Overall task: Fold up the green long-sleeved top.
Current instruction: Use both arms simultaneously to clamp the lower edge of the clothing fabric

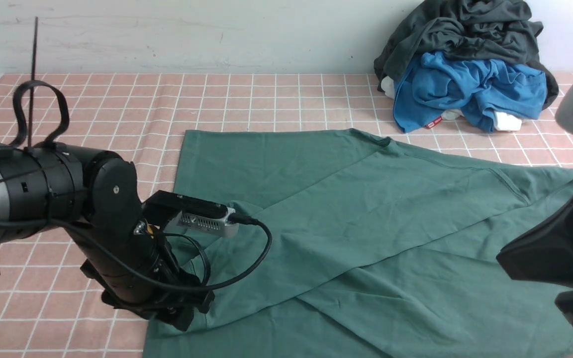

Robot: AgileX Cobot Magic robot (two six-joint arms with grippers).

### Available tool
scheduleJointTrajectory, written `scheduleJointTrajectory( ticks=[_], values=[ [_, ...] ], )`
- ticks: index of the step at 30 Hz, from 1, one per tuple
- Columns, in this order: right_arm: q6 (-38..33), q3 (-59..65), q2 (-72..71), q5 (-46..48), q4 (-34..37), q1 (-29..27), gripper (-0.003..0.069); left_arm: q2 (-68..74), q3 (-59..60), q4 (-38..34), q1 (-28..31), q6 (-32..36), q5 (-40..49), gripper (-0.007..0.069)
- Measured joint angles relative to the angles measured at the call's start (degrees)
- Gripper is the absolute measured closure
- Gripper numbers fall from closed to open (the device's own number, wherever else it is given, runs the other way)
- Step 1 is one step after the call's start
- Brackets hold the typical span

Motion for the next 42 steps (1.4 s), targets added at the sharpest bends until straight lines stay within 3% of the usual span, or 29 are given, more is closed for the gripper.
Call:
scheduleJointTrajectory(
  ticks=[5,8,15,20,32,42],
  values=[
    [1.1,0.0,0.0,0.0,0.0,0.0,0.0673,-5.7,0.5,0.9,-5.3,5.8,9.0,0.0096],
    [1.1,0.0,0.0,0.0,0.1,0.0,0.0673,-9.3,3.4,3.1,-13.3,10.4,13.0,0.009],
    [0.8,0.0,0.0,0.0,0.2,0.0,0.0673,-7.4,12.4,13.0,-23.9,18.5,4.3,0.009],
    [0.6,0.0,0.0,0.0,0.2,0.0,0.0673,-2.2,13.9,20.8,-24.3,17.5,-4.4,0.009],
    [-0.5,0.0,0.0,0.0,0.2,0.0,0.0673,0.2,10.4,23.6,-24.4,11.4,-2.3,0.0093],
    [-0.6,0.0,0.0,0.0,0.2,0.0,0.0673,1.7,8.2,26.5,-24.4,8.7,-4.6,0.0202]
  ],
)
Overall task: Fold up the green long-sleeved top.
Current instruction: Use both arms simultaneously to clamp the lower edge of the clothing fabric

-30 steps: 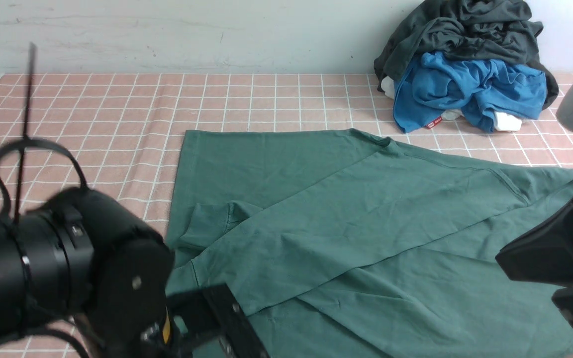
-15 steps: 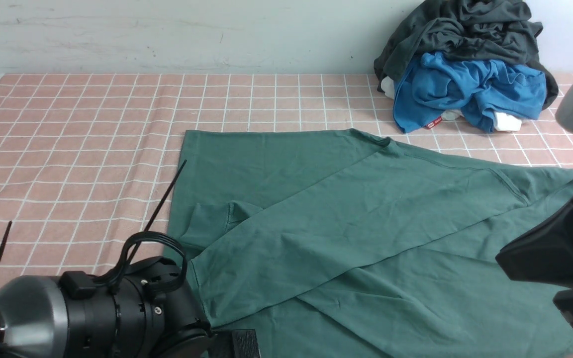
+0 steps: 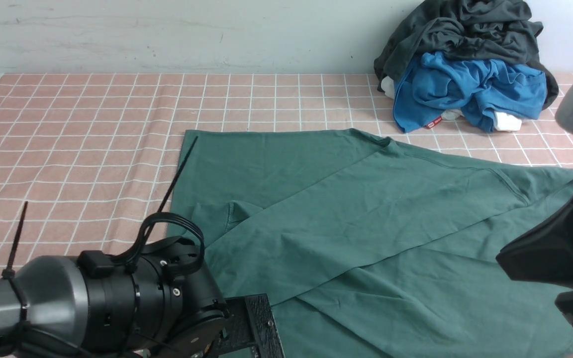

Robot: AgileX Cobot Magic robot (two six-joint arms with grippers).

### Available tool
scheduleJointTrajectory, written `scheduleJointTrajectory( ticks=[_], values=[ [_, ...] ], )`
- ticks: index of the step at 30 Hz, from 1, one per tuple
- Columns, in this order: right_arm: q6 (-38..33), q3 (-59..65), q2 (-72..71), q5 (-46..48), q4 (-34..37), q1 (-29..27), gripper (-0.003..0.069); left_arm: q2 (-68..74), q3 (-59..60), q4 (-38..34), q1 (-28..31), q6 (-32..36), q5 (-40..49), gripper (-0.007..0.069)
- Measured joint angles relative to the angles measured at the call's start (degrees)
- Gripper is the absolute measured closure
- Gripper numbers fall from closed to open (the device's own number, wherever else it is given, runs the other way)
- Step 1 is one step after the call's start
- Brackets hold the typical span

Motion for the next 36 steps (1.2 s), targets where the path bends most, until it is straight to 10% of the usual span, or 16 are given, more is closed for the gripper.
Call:
scheduleJointTrajectory(
  ticks=[5,14,26,36],
  values=[
    [0.0,0.0,0.0,0.0,0.0,0.0,0.0673,2.1,-0.6,-1.1,0.0,0.0,1.4,0.0256],
    [-1.1,0.0,0.0,0.0,-0.2,0.0,0.0673,2.3,-0.8,-1.8,0.0,-3.4,3.1,0.0599],
    [-13.2,5.0,0.0,-0.2,1.1,0.0,0.0636,-8.4,4.1,-4.7,0.4,-6.8,10.7,0.0618],
    [-25.7,26.2,0.5,-6.7,-8.4,0.0,0.0195,-16.2,12.1,-8.0,7.2,-4.9,12.8,0.0618]
  ],
)
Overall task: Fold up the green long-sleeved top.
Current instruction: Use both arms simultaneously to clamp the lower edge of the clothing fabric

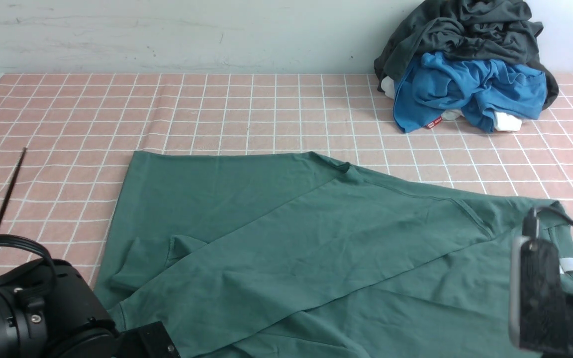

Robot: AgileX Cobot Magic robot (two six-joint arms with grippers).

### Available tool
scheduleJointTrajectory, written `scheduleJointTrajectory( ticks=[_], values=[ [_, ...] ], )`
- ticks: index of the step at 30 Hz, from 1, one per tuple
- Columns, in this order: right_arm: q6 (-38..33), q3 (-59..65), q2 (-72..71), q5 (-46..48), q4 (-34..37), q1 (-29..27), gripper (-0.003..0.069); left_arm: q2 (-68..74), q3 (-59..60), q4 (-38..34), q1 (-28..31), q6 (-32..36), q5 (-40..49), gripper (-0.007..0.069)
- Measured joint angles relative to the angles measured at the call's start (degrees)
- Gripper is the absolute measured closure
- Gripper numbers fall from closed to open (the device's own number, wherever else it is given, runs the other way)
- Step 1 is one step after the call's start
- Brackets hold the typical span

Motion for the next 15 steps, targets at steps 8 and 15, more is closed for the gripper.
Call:
scheduleJointTrajectory(
  ticks=[8,15],
  values=[
    [0.0,8.9,7.1,-16.2,-13.8,0.0,0.0078,-0.3,0.1,-1.9,0.2,0.0,-1.7,0.0618],
    [0.0,9.2,16.7,-24.6,-17.3,0.0,0.0117,-0.3,0.1,-2.3,0.2,0.0,-2.8,0.0618]
  ],
)
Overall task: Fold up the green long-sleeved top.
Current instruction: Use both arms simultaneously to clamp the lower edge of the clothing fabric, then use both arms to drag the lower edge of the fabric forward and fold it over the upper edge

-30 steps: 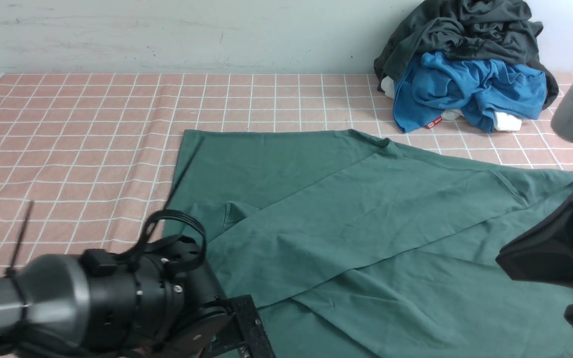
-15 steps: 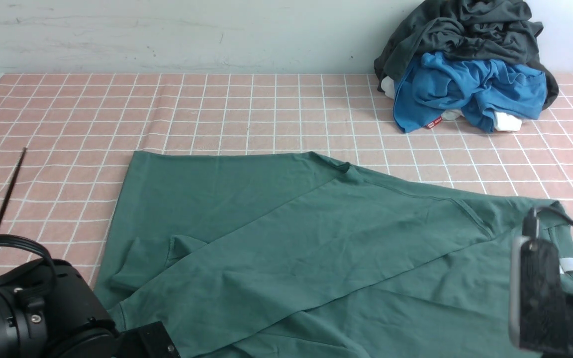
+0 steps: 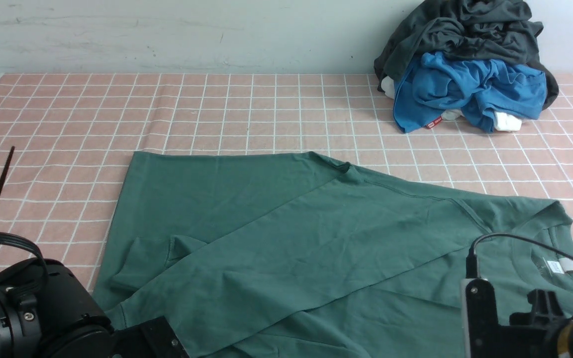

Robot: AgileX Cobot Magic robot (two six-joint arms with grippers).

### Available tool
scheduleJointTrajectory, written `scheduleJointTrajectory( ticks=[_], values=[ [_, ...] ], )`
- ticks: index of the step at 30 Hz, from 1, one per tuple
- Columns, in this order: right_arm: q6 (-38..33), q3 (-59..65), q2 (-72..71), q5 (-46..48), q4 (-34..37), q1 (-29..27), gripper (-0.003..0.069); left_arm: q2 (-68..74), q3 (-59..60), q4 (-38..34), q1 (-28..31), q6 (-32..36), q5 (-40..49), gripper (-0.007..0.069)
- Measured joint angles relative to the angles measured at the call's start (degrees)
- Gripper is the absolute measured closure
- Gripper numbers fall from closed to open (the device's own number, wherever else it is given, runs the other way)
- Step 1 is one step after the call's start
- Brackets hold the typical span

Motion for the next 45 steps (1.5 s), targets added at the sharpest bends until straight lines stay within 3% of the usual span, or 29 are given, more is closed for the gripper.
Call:
scheduleJointTrajectory(
  ticks=[11,16,19,22,26,31,35,39,45],
  values=[
    [-3.1,-0.2,3.9,0.7,-0.2,0.0,0.0225,0.0,0.0,-0.2,0.0,0.0,-0.1,0.0618],
    [-4.1,-0.1,4.2,-0.7,-1.2,0.0,0.0307,0.0,0.0,-0.2,0.0,0.0,-0.3,0.0618],
    [-4.1,-0.1,4.2,-1.6,-1.2,0.0,0.0384,0.0,0.0,-0.2,0.0,0.0,-1.1,0.0618],
    [-4.1,-0.1,4.3,-2.6,-1.2,0.0,0.0518,0.0,-0.1,-0.3,0.3,0.0,-2.5,0.0618],
    [-3.3,-2.4,3.7,1.3,-0.9,0.0,0.0637,0.0,-3.2,-0.9,2.9,-0.2,0.0,0.0617],
    [-2.6,-10.4,2.9,5.6,0.6,-1.8,0.0646,0.0,-11.0,-1.1,9.2,1.4,3.2,0.0614],
    [-3.3,-20.3,5.4,6.6,6.3,-8.1,0.0646,2.0,-22.5,-1.1,17.7,6.1,3.7,0.0608],
    [-5.4,-32.1,12.4,11.1,13.2,-14.2,0.0646,8.6,-36.6,-1.2,23.9,9.5,5.1,0.0608],
    [-5.6,-47.6,22.9,18.2,16.6,-17.7,0.0646,22.5,-55.5,-1.4,28.5,11.3,8.4,0.0608]
  ],
)
